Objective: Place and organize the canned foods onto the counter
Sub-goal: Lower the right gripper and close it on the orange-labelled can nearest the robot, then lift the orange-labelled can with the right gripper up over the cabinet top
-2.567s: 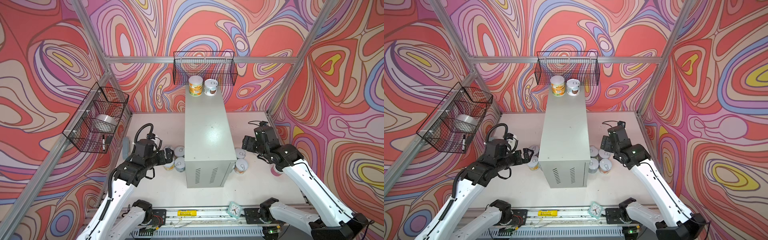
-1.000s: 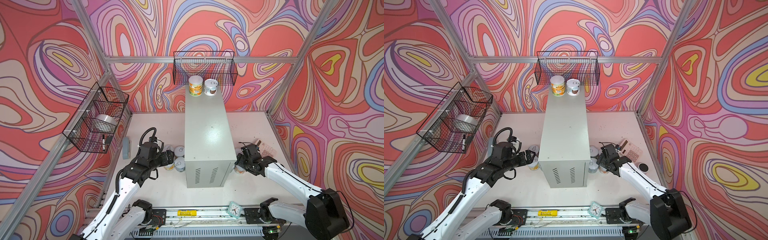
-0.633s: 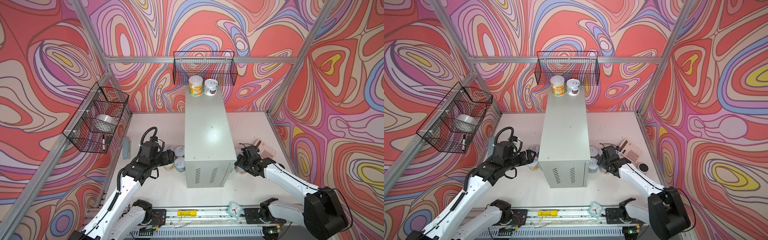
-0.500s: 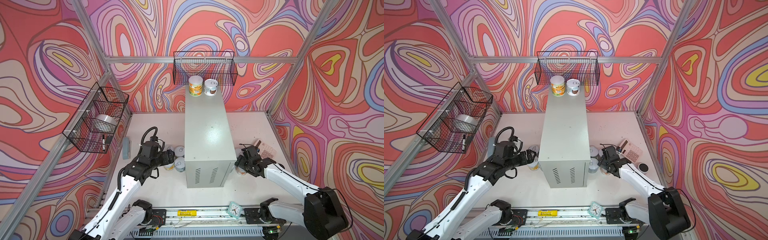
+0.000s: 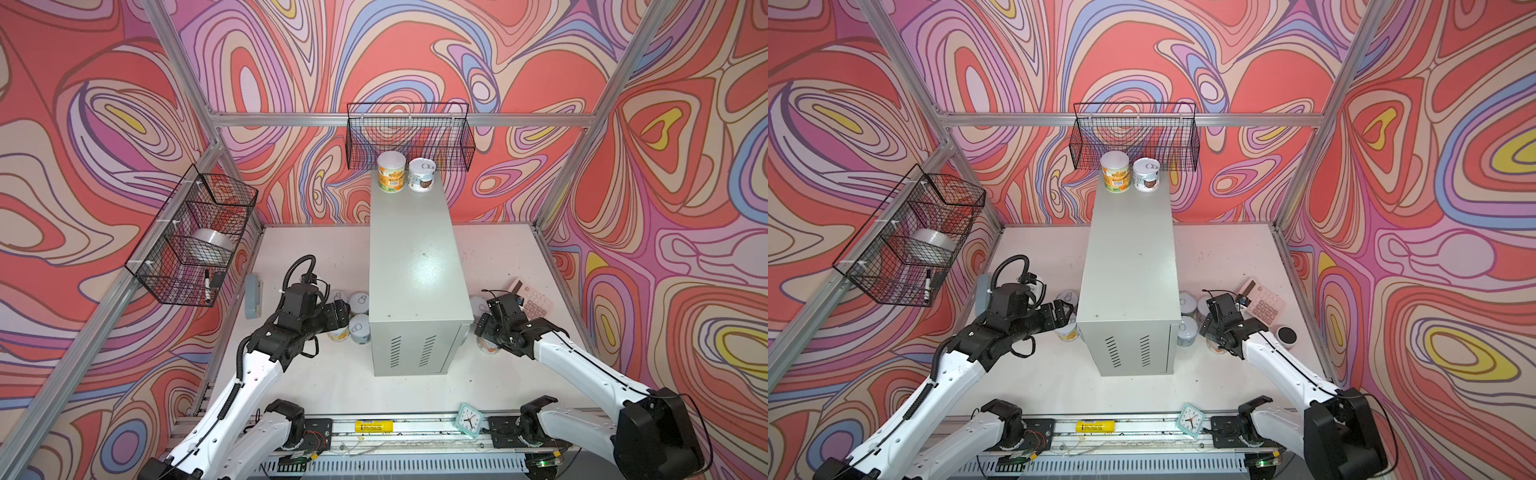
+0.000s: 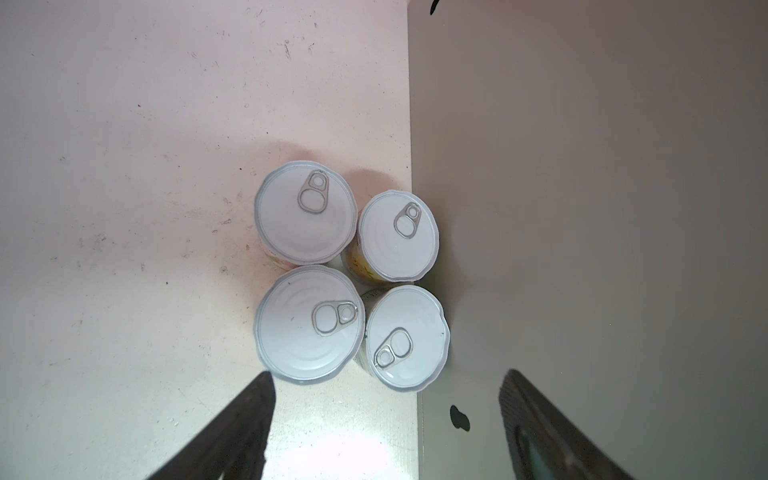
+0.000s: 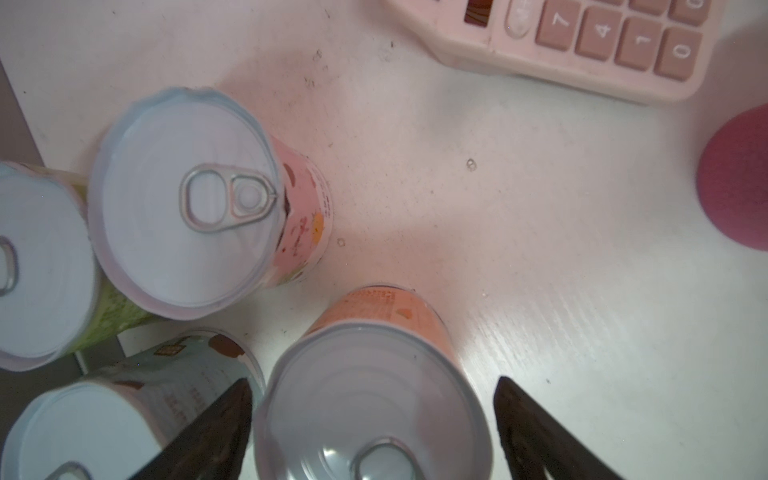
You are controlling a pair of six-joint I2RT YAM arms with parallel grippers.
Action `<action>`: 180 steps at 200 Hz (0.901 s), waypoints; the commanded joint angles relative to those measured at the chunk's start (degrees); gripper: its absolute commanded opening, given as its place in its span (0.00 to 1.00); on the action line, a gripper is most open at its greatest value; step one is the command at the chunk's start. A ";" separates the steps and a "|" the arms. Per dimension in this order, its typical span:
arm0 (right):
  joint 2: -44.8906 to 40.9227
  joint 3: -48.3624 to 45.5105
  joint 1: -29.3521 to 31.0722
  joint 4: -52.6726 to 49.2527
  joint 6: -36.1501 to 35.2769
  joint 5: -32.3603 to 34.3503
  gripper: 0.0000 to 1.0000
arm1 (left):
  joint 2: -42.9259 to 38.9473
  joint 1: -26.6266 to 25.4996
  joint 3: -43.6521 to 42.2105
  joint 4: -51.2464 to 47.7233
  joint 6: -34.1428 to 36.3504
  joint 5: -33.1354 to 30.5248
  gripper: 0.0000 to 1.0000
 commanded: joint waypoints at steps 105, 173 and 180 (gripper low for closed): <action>7.16 -1.93 -0.33 3.65 0.31 -0.48 0.83 | 1.93 -0.26 -1.28 3.52 -0.65 0.79 0.85; 11.97 0.01 -0.33 3.54 -0.55 -1.72 0.82 | 2.90 -0.21 -1.62 4.53 -0.27 1.38 0.85; 12.31 0.10 -0.37 3.58 -0.63 -1.85 0.83 | 2.77 -0.23 -1.76 4.54 -0.26 1.27 0.85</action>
